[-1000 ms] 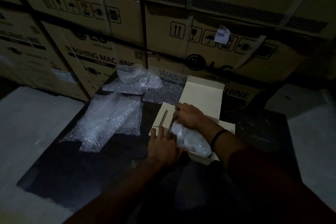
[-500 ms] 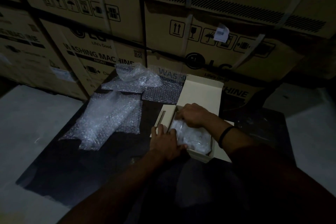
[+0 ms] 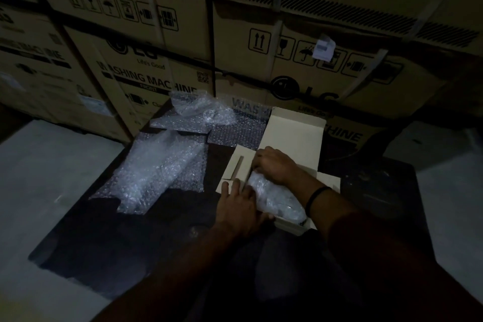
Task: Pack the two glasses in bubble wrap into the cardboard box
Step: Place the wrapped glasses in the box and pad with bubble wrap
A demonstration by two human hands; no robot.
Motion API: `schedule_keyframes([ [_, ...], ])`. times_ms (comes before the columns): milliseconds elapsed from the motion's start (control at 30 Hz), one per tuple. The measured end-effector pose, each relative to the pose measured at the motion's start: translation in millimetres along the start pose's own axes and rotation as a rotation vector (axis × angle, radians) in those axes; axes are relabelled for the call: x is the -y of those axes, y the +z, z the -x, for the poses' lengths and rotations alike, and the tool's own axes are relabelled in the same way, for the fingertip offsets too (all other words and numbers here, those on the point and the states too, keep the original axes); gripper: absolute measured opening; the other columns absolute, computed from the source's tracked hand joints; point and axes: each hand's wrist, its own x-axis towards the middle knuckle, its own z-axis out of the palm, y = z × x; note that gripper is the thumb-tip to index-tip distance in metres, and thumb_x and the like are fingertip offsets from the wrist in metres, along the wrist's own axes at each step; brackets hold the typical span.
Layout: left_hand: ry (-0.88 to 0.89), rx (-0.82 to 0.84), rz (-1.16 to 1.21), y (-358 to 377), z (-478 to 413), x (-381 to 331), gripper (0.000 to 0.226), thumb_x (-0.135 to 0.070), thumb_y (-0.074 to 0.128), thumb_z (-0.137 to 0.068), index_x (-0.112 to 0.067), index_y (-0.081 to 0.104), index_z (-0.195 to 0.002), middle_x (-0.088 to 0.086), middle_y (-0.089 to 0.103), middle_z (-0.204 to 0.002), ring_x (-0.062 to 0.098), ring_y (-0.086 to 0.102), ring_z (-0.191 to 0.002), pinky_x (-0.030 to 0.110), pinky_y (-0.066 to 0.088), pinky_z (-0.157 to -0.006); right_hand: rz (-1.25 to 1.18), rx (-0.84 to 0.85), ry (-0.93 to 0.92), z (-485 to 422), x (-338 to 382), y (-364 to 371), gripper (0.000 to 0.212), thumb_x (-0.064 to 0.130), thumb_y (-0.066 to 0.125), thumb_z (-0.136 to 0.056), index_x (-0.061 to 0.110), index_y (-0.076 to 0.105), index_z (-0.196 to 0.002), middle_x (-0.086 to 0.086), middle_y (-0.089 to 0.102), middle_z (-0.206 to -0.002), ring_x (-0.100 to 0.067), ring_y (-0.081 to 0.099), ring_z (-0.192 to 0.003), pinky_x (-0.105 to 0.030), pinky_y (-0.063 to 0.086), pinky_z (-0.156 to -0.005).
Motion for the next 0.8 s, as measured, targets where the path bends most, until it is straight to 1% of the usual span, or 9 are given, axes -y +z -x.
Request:
schedule_keyframes([
  [67, -0.019, 0.040, 0.023, -2.2, -0.5, -2.4, 0.089, -0.077, 0.023, -0.085, -0.013, 0.033, -0.145, 0.010, 0.028, -0.153, 0.035, 0.013, -0.143, 0.057, 0.003, -0.112, -0.075, -0.120, -0.010, 4.7, -2.3, 1.1, 0.016, 0.009, 0.060, -0.084, 0.011, 0.069, -0.098, -0.010, 0.061, -0.107, -0.028, 0.055, -0.097, -0.038, 0.047, -0.078],
  [133, -0.026, 0.050, 0.017, -2.3, -1.3, -3.6, 0.091, -0.079, 0.020, -0.084, -0.011, 0.032, -0.144, 0.010, 0.029, -0.152, 0.035, 0.013, -0.142, 0.057, 0.003, -0.111, -0.084, -0.258, -0.039, 11.4, -6.9, -1.1, 0.022, 0.001, 0.065, -0.072, 0.010, 0.068, -0.092, -0.011, 0.061, -0.106, -0.027, 0.055, -0.095, -0.034, 0.048, -0.076],
  [200, -0.032, 0.069, 0.034, -2.6, -2.8, -4.4, 0.093, -0.080, 0.019, -0.083, -0.011, 0.030, -0.145, 0.009, 0.029, -0.153, 0.035, 0.011, -0.143, 0.057, 0.001, -0.112, -0.019, -0.312, -0.081, 19.6, -9.8, -7.9, 0.026, 0.004, 0.063, -0.063, 0.013, 0.068, -0.087, -0.008, 0.063, -0.098, -0.026, 0.055, -0.088, -0.032, 0.045, -0.070],
  [267, -0.035, 0.111, 0.061, -7.0, -4.5, -5.2, 0.095, -0.081, 0.019, -0.082, -0.012, 0.028, -0.147, 0.007, 0.029, -0.153, 0.035, 0.008, -0.144, 0.057, -0.002, -0.112, 0.033, -0.230, -0.123, 26.0, -10.2, -11.6, 0.027, 0.004, 0.062, -0.061, 0.013, 0.070, -0.085, -0.007, 0.065, -0.091, -0.028, 0.057, -0.082, -0.034, 0.046, -0.067],
  [400, -0.030, 0.169, 0.060, -12.9, -6.7, -3.4, 0.098, -0.083, 0.016, -0.079, -0.013, 0.032, -0.145, 0.006, 0.031, -0.153, 0.035, 0.008, -0.144, 0.057, -0.005, -0.111, 0.053, 0.049, -0.079, 28.4, -5.6, -12.1, 0.044, 0.003, 0.056, -0.076, 0.015, 0.066, -0.117, -0.006, 0.061, -0.124, -0.029, 0.053, -0.108, -0.038, 0.045, -0.088],
  [500, 0.019, 0.033, -0.001, -8.2, -2.4, 1.8, 0.087, -0.080, 0.016, -0.082, -0.016, 0.051, -0.130, 0.004, 0.045, -0.142, 0.033, 0.024, -0.135, 0.055, 0.005, -0.109, 0.080, 0.108, -0.063, 25.5, -3.0, -15.3, 0.050, 0.003, 0.051, -0.081, 0.018, 0.059, -0.128, -0.003, 0.054, -0.136, -0.028, 0.048, -0.119, -0.039, 0.044, -0.093],
  [567, 0.060, -0.066, -0.045, -4.4, 4.7, 3.4, 0.074, -0.072, 0.022, -0.088, -0.017, 0.059, -0.120, 0.002, 0.052, -0.132, 0.029, 0.034, -0.126, 0.053, 0.014, -0.106, 0.111, 0.147, -0.070, 23.1, -1.5, -16.4, 0.050, 0.004, 0.049, -0.085, 0.020, 0.057, -0.132, -0.002, 0.051, -0.139, -0.028, 0.045, -0.122, -0.040, 0.043, -0.094],
  [633, 0.069, -0.080, -0.053, -3.3, 11.2, 3.2, 0.071, -0.070, 0.025, -0.089, -0.016, 0.061, -0.118, 0.002, 0.054, -0.128, 0.028, 0.036, -0.123, 0.054, 0.015, -0.105, 0.132, 0.172, -0.070, 20.8, 0.6, -18.7, 0.046, 0.006, 0.047, -0.089, 0.021, 0.055, -0.133, -0.002, 0.050, -0.140, -0.029, 0.045, -0.120, -0.038, 0.043, -0.092],
  [800, 0.035, 0.031, -0.054, -10.9, 9.3, 0.8, 0.078, -0.072, 0.027, -0.089, -0.013, 0.049, -0.135, 0.006, 0.047, -0.140, 0.033, 0.023, -0.137, 0.056, 0.005, -0.111, 0.210, 0.194, -0.061, 12.6, 6.6, -26.2, 0.040, 0.016, 0.045, -0.093, 0.028, 0.056, -0.129, -0.002, 0.049, -0.132, -0.027, 0.044, -0.112, -0.034, 0.036, -0.080],
])
